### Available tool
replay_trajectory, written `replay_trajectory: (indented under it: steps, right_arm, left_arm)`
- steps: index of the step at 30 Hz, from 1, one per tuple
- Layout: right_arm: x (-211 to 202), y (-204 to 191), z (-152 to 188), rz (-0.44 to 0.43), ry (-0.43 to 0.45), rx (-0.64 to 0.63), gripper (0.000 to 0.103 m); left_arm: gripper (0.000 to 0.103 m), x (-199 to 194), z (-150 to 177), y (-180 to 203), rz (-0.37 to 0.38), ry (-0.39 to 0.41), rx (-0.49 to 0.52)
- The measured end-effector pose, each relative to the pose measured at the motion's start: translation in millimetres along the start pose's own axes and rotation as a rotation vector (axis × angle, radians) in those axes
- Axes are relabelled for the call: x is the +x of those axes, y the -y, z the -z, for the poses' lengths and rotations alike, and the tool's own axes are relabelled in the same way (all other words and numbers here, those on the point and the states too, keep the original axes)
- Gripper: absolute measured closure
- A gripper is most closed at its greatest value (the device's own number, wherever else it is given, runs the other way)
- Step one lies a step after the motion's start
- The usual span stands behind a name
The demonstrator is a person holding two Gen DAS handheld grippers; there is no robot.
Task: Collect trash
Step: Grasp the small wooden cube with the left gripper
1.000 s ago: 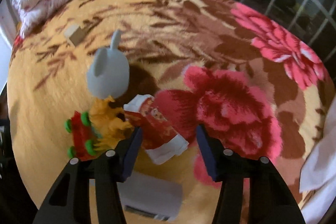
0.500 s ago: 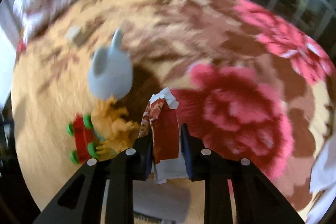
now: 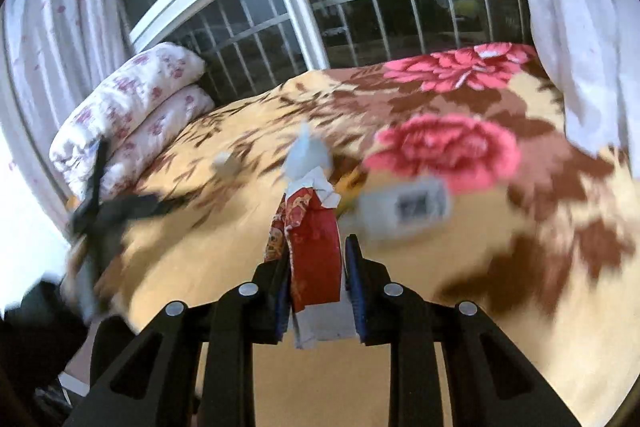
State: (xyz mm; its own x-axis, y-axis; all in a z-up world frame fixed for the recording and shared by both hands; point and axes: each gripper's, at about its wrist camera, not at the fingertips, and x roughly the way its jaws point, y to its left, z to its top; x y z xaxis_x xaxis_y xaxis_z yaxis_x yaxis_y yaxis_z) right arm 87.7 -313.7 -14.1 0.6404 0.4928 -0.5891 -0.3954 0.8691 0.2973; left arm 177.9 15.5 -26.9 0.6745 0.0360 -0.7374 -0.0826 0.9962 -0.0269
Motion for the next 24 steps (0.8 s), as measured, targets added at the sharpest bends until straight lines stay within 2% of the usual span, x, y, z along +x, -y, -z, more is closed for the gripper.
replay_trajectory:
  steps: [4, 8, 18, 20, 22, 23, 24]
  right_arm:
    - [-8, -20, 41, 0.0, 0.003, 0.016, 0.079]
    - [-4, -31, 68, 0.022, -0.008, 0.03, 0.079]
    - [2, -51, 70, 0.011, 0.028, 0.012, 0.078]
    - [4, -54, 69, 0.007, 0.028, 0.007, 0.078]
    - [6, -56, 69, 0.001, 0.034, 0.014, 0.078]
    - [6, -56, 69, 0.002, 0.037, 0.018, 0.078]
    - [6, -56, 69, 0.007, 0.045, 0.023, 0.078]
  left_arm:
    - [0.011, 32, -23, 5, -0.062, -0.004, 0.011]
    - [0.011, 48, -35, 7, -0.074, -0.01, 0.006]
    - [0.013, 72, -48, 7, -0.073, 0.002, -0.026]
    - [0.027, 74, -49, 8, -0.07, 0.007, -0.022]
    - [0.051, 79, -49, 10, -0.076, -0.005, -0.015]
    - [0.057, 84, -50, 9, -0.087, -0.013, -0.016]
    - [0.068, 89, -51, 8, -0.096, -0.026, -0.019]
